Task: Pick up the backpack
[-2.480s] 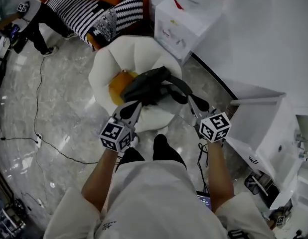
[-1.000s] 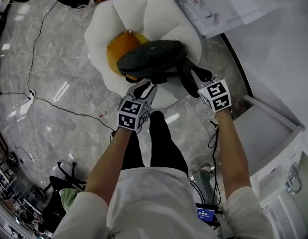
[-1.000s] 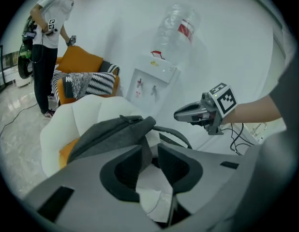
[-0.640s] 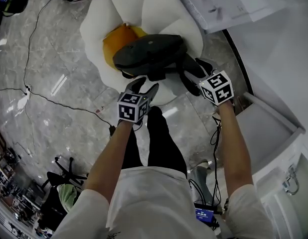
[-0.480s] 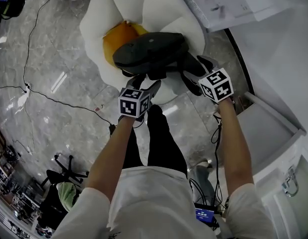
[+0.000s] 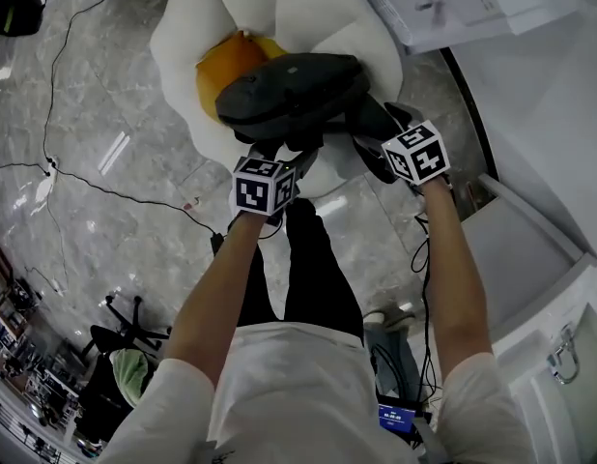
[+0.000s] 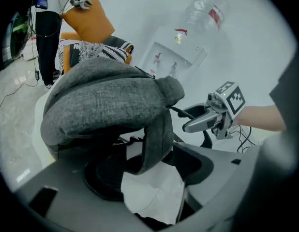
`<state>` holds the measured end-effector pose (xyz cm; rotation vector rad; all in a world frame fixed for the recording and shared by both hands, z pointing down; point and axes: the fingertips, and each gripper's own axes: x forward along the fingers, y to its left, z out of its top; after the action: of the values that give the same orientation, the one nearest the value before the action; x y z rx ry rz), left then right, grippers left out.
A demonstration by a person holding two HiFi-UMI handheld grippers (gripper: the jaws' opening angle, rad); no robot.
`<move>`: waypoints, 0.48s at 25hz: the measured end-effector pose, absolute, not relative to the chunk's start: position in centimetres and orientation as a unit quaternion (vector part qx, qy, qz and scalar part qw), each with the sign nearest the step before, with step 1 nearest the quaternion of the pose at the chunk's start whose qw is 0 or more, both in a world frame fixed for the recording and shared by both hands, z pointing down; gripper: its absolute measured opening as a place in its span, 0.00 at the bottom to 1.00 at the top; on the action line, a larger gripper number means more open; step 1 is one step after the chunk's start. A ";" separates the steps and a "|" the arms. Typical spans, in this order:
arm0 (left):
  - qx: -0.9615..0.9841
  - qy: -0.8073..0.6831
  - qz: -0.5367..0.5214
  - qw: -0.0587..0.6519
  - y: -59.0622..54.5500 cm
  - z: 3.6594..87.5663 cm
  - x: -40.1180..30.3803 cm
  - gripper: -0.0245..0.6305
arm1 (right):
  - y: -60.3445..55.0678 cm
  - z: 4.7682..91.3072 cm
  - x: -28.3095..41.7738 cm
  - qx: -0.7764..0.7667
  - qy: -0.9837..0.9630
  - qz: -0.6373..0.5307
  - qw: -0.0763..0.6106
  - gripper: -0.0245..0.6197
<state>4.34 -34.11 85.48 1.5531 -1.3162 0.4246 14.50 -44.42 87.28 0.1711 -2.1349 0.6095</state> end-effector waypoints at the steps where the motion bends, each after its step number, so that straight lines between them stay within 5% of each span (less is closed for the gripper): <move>1: 0.645 -0.545 0.176 0.507 -34.2 85.5 4.3 0.47 | -44.3 87.5 14.5 0.069 -0.859 0.249 0.441 0.66; 3: 0.649 -0.542 0.174 0.505 -34.3 85.5 4.5 0.43 | -44.1 87.7 14.6 0.068 -0.858 0.254 0.442 0.57; 12: 0.664 -0.537 0.182 0.487 -34.1 84.2 4.5 0.23 | -44.2 86.9 14.0 0.076 -0.853 0.282 0.433 0.50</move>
<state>4.51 -34.14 84.16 1.6150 -1.3069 0.4428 13.95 -44.22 86.89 0.1902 -2.1251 0.7021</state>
